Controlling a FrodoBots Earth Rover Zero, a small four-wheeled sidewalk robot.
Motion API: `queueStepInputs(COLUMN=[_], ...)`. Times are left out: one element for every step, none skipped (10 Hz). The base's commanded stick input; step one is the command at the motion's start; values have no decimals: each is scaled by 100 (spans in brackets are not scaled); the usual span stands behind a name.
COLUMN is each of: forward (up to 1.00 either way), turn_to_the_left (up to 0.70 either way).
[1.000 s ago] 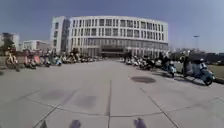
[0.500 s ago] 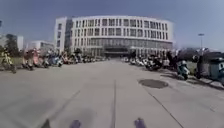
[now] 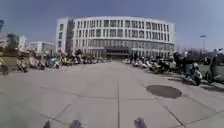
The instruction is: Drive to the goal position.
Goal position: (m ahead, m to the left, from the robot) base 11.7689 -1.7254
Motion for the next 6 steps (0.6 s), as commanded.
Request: queueStepInputs(forward=[100, 100, 100, 100, 100, 100], turn_to_the_left=[0, 0, 0, 0, 0, 0])
